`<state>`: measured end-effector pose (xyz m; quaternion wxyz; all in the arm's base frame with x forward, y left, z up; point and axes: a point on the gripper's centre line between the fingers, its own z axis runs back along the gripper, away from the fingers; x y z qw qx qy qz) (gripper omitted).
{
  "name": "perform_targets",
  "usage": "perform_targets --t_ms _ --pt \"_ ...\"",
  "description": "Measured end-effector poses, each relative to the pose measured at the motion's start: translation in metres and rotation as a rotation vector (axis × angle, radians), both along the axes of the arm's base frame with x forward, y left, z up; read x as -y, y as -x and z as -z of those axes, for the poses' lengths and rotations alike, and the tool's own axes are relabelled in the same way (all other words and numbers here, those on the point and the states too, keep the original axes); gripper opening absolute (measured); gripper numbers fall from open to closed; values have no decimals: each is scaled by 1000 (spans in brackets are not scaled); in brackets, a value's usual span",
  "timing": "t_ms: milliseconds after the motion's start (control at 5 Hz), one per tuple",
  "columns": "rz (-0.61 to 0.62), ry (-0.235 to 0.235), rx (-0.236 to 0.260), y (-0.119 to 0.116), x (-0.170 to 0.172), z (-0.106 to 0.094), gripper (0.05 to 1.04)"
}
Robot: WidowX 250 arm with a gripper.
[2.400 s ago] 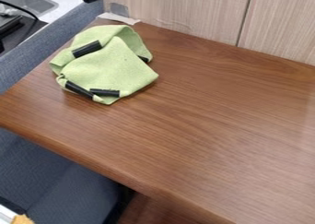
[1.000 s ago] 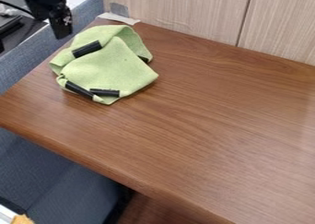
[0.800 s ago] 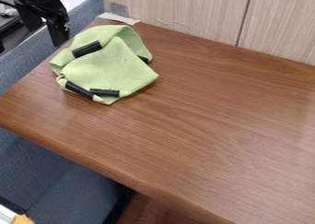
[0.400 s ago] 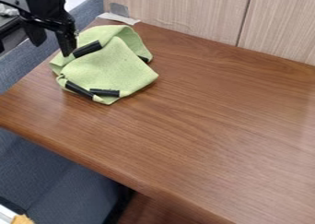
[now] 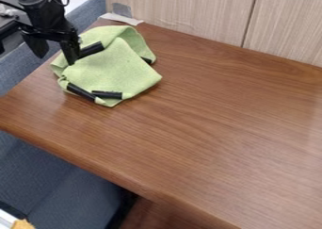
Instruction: Unfold the cloth from bottom left to the top right
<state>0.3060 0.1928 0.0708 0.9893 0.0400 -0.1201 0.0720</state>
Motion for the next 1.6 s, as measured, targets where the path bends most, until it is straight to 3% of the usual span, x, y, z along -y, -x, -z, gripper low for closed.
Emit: perform_targets --t_ms 400,600,1000,1200,1400,1600 --pt "-42 4 -82 6 -6 28 1001" --pt "-50 7 -99 6 -8 34 967" --pt "-33 -12 -125 4 -6 38 393" --pt "-22 -24 -132 4 -6 38 169" --pt "-21 -23 -131 4 -6 38 63" --pt "-5 -16 -120 2 -5 38 53"
